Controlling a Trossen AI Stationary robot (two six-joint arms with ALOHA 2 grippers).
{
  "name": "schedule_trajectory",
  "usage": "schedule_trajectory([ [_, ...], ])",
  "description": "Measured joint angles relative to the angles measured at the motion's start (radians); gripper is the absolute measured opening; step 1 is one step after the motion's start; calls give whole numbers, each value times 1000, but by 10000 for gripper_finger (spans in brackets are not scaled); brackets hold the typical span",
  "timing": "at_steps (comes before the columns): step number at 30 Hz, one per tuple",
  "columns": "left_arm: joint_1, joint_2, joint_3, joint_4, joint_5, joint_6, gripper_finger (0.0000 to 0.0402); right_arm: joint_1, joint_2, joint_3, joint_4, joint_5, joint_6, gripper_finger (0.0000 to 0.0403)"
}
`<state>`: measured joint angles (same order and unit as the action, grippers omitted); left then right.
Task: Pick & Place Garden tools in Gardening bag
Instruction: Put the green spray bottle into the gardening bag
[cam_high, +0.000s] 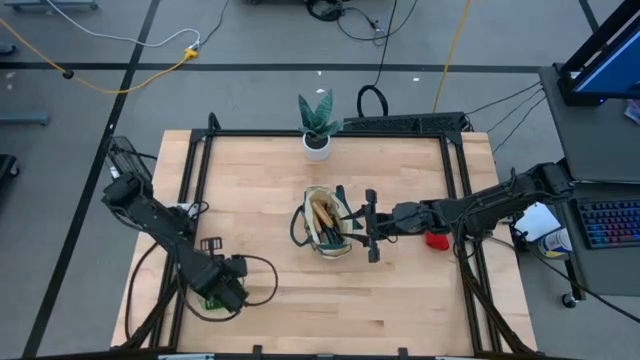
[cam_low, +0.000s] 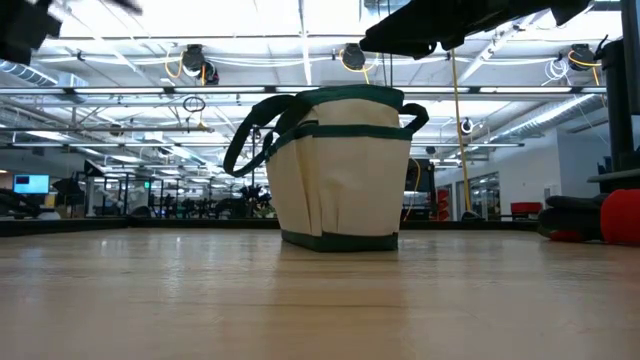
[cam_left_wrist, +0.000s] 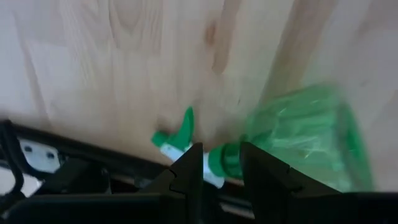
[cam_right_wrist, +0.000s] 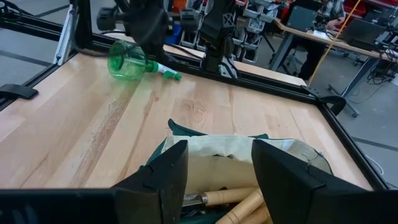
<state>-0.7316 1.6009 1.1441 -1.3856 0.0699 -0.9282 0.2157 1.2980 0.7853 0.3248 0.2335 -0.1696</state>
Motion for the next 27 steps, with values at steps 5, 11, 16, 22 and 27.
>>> schedule_trajectory([
  [5, 30, 0, -63, 3, 53, 15, 111, 0, 0, 0, 0, 0, 0, 171],
  [11, 82, 0, -89, 16, 64, 128, 111, 0, 0, 0, 0, 0, 0, 171],
  [16, 136, 0, -89, 59, 102, 289, 111, 0, 0, 0, 0, 0, 0, 171],
  [22, 178, -2, -89, 66, 158, 456, 111, 0, 0, 0, -1, 0, 0, 171],
  [27, 193, -74, -121, 63, 161, 508, 111, 0, 0, 0, -2, 0, 0, 171],
])
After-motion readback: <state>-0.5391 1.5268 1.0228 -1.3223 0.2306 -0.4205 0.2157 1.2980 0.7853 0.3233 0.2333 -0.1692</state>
